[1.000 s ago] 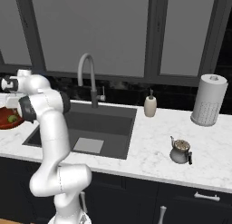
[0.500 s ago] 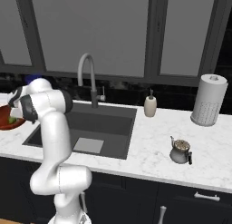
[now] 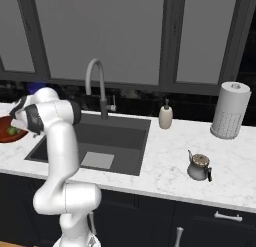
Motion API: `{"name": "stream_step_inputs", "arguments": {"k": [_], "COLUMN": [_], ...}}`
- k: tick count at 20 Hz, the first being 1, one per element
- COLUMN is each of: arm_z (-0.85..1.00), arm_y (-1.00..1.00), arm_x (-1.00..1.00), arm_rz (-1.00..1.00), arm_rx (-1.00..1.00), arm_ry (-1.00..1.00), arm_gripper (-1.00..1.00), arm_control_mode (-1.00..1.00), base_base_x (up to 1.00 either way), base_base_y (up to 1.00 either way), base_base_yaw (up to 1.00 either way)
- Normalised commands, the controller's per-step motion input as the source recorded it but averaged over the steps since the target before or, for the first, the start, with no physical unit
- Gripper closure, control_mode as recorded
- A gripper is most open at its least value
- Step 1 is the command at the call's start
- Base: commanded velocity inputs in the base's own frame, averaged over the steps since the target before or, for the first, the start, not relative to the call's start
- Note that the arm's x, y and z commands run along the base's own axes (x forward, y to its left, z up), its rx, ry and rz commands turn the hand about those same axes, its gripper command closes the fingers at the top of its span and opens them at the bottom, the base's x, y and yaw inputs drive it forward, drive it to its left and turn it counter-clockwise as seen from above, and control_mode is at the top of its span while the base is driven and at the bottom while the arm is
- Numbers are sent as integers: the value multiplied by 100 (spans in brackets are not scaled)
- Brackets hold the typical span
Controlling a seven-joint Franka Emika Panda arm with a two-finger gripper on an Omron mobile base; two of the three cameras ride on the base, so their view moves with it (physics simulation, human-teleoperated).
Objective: Pick the lime from the sink and place it in the bowl. Then pick the bowl and place it in the microwave. Then close the microwave door and press the start button.
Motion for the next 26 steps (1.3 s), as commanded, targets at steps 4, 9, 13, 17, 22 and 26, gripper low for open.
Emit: {"name": "stream_step_inputs", "arguments": {"k": [4, 9, 13, 17, 22, 26], "arm_z": [-4, -28, -19, -17, 7, 62], "arm_y": [33, 29, 12, 0, -19, -47], "arm_x": [46, 39, 0, -26, -67, -62], "arm_rz": [-21, -16, -4, 0, 0, 0], "arm_rx": [0, 0, 0, 0, 0, 0], "arm_ry": [20, 22, 25, 11, -3, -7], "arm_gripper": [-100, 100, 100, 100, 100, 100], "arm_control_mode": [-100, -100, -100, -100, -100, -100], "base_base_x": [0, 0, 0, 0, 0, 0], "base_base_y": [0, 0, 0, 0, 0, 0], "base_base_yaw": [0, 0, 0, 0, 0, 0]}}
